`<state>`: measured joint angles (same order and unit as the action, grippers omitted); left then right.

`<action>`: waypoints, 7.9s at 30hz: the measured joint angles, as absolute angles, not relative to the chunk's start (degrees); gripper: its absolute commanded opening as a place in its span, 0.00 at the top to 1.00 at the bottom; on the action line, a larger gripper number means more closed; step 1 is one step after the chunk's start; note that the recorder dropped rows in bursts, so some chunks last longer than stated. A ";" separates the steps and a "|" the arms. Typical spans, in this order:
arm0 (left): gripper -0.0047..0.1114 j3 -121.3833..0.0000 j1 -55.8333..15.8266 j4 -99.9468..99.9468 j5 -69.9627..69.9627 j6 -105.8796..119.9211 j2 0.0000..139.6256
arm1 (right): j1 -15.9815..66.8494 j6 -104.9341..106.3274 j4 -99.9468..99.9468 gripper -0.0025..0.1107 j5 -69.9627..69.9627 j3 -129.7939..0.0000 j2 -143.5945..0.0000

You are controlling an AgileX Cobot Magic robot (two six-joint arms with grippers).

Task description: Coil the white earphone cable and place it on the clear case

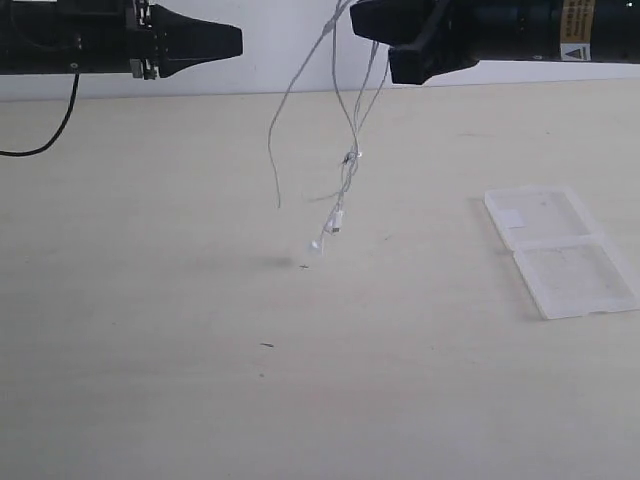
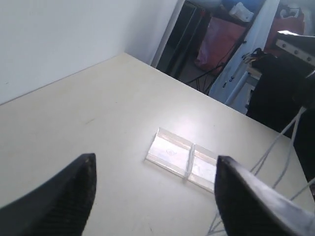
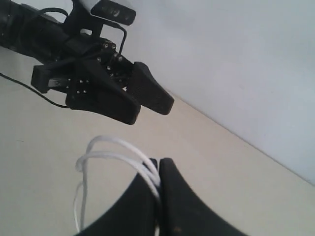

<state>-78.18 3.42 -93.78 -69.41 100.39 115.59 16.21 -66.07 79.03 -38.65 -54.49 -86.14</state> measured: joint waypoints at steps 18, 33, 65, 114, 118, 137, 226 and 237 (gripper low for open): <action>0.39 -77.62 -1.83 -88.47 -69.53 112.09 115.59 | 16.21 -66.59 79.03 0.98 -42.15 -55.92 -87.93; 0.39 -77.62 -1.83 -91.55 -69.53 119.51 119.53 | 16.21 -65.31 72.62 0.98 -37.77 -60.68 -94.27; 0.39 -77.62 -1.62 -88.68 -69.53 120.08 120.00 | 16.21 -63.62 70.78 0.98 -35.80 -60.68 -94.77; 0.39 -77.62 -16.01 -97.64 -54.67 120.08 121.22 | 16.21 -67.07 69.49 0.98 -41.51 -60.68 -94.77; 0.39 -77.62 -16.01 -98.47 -54.57 120.08 121.35 | 16.21 -67.18 69.49 0.98 -41.95 -60.68 -94.77; 0.60 -77.62 -16.01 -98.80 -54.57 119.98 121.35 | 16.21 -68.96 69.49 0.98 -43.91 -60.68 -94.77; 0.94 -77.62 -16.01 -91.54 -58.22 117.46 121.09 | 16.21 -67.61 70.01 0.98 -28.52 -60.68 -93.24; 0.96 -77.62 -16.01 -89.17 -62.49 113.58 117.19 | 16.21 -65.13 68.07 0.98 -21.86 -60.68 -93.24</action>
<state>-77.62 -16.01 -89.17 -62.49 113.58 117.19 16.21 -65.13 68.07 -21.86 -60.68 -93.24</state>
